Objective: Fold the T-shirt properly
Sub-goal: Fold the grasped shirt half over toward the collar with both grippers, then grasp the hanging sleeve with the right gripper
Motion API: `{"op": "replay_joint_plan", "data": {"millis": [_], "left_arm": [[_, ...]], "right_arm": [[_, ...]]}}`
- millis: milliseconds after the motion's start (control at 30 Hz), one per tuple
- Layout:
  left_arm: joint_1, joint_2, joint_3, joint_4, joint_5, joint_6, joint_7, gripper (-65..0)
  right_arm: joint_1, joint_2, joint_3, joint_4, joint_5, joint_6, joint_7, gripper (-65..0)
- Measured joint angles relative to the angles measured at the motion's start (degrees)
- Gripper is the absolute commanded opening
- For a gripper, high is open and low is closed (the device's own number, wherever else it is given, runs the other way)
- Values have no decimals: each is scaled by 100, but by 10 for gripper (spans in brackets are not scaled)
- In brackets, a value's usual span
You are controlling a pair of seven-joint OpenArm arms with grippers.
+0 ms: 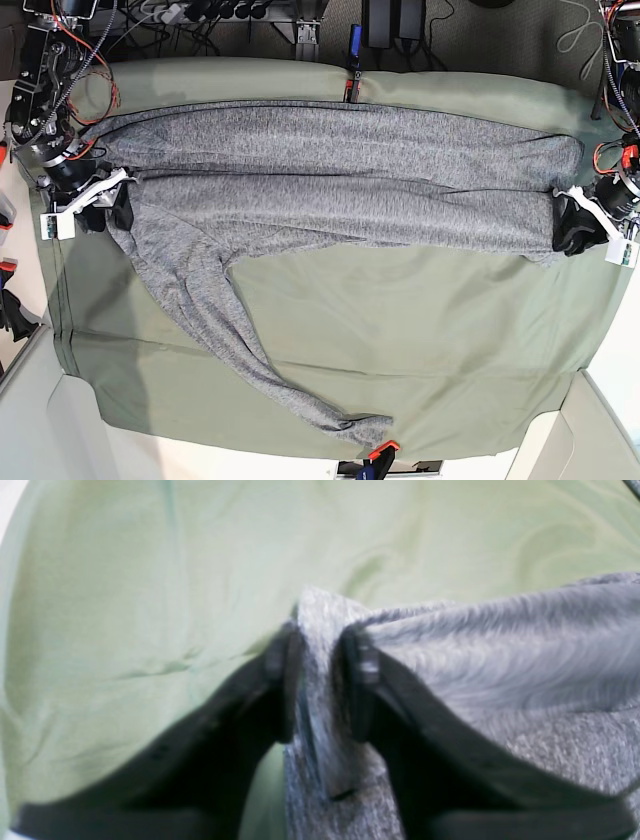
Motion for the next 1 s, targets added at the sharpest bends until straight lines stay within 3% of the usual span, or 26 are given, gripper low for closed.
{"op": "replay_joint_plan", "data": {"millis": [100,333,467,733,867,1000], "left_arm": [[0,2,-9,0,-61,2,2,-433],[0,0,-9,0,-63,7,11,-433],[0,2,-9,0,-63,17,96,-433],[-2,2,-11,0,-125,39,107,-433],[2,2,-11,0,-122,39,111,-433],[2,4,-11,0,-168,39,109,-433]], "right_arm": [[17,-7,0,0,2,-24,420,-299],[732,-356,118,0,-46,-81,433,-299],[1285,-601,118,-157,-490,-66,396,-299],[2758,-841,-249,-2627,-1613,-492,979,-299],[3307,-874,-660,-3827,-1672,-468,1064,-299],[3346,-918,-863,-4148,-1676,-472,1086,-299]]}}
